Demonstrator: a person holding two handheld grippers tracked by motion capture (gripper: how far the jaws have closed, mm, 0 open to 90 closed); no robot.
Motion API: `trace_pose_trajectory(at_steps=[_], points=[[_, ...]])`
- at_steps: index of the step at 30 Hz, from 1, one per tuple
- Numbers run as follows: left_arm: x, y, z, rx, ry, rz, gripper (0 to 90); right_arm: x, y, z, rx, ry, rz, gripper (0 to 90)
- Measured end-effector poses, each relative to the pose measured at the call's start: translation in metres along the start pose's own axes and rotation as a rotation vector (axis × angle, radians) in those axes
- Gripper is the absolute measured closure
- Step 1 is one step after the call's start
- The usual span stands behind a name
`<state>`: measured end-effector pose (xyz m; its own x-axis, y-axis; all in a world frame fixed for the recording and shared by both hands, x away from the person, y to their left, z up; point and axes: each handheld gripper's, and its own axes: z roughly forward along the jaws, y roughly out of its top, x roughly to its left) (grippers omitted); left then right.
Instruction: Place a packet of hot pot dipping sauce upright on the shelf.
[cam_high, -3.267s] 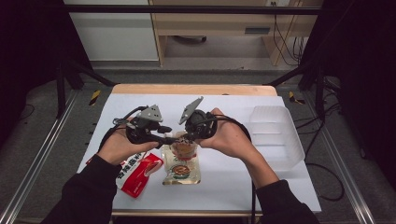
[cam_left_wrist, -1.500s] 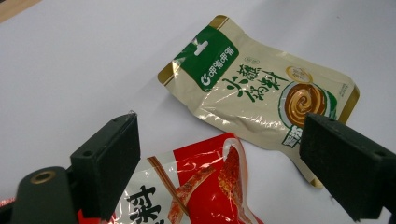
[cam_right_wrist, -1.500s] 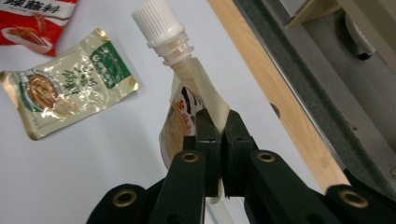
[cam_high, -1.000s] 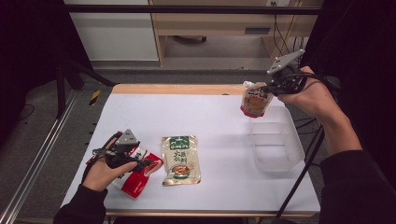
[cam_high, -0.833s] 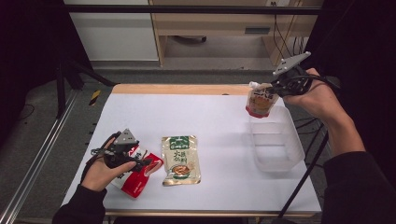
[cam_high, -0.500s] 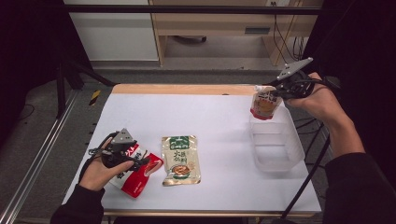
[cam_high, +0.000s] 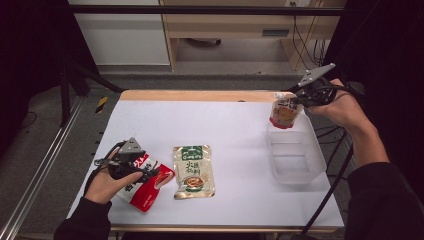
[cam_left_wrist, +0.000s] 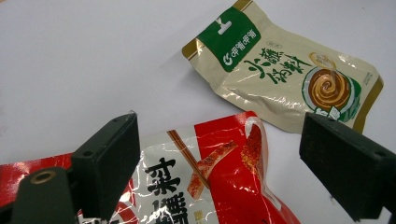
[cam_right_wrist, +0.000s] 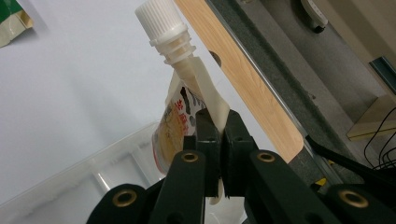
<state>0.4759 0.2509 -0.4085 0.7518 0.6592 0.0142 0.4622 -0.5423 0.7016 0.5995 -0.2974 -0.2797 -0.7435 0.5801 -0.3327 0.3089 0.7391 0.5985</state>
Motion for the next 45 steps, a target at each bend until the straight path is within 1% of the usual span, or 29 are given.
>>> trace_pose_trajectory(at_steps=[2,5,7,11,12,14,17,19,21,25,27,33,35,39,40,41,45], points=[[0.000,0.000,0.000,0.001,0.001,-0.002,12.5,-0.001,-0.002,0.003,-0.003,0.005,-0.008,87.9],[0.000,0.000,0.000,0.001,0.001,-0.003,12.5,-0.001,-0.003,0.004,0.001,0.001,-0.002,87.9],[0.000,-0.001,0.000,0.002,0.001,-0.003,12.5,-0.001,-0.006,0.008,0.005,0.017,-0.008,87.8],[0.001,-0.001,0.000,0.004,0.003,-0.003,12.5,0.000,-0.011,0.013,0.015,0.017,-0.005,87.8],[0.001,-0.001,0.000,0.005,0.003,-0.002,12.5,-0.001,-0.012,0.014,0.015,0.023,-0.011,87.8],[0.001,-0.001,0.000,0.005,0.005,-0.003,12.5,-0.001,-0.015,0.016,0.015,0.026,0.001,87.8],[0.001,-0.001,0.001,0.008,0.004,-0.002,12.5,0.000,-0.018,0.018,0.022,0.027,0.000,87.7],[0.001,-0.001,0.001,0.008,0.004,-0.002,12.5,0.001,-0.019,0.020,0.022,0.036,0.002,87.7],[0.001,-0.001,0.000,0.008,0.003,-0.002,12.5,0.001,-0.019,0.021,0.024,0.036,0.006,87.7],[0.002,-0.001,-0.001,0.002,0.005,-0.005,12.5,0.003,-0.021,0.024,0.026,0.048,0.001,87.6],[0.002,-0.001,-0.002,0.000,0.006,-0.006,12.5,0.004,-0.020,0.025,0.027,0.048,0.008,87.6],[0.003,-0.001,-0.002,0.001,0.007,-0.008,12.5,0.004,-0.021,0.029,0.029,0.057,0.004,87.5],[0.003,-0.001,-0.003,0.000,0.006,-0.010,12.5,0.005,-0.022,0.031,0.035,0.067,-0.001,87.5],[0.003,-0.001,-0.003,0.000,0.006,-0.009,12.5,0.007,-0.024,0.036,0.040,0.069,0.006,87.5],[0.003,-0.001,-0.002,0.001,0.006,-0.007,12.5,0.007,-0.024,0.037,0.040,0.072,0.001,87.5],[0.003,-0.001,-0.002,0.001,0.005,-0.007,12.5,0.008,-0.025,0.038,0.039,0.072,0.008,87.4],[0.003,-0.001,-0.002,0.003,0.005,-0.007,12.5,0.009,-0.025,0.041,0.035,0.077,0.008,87.5]])
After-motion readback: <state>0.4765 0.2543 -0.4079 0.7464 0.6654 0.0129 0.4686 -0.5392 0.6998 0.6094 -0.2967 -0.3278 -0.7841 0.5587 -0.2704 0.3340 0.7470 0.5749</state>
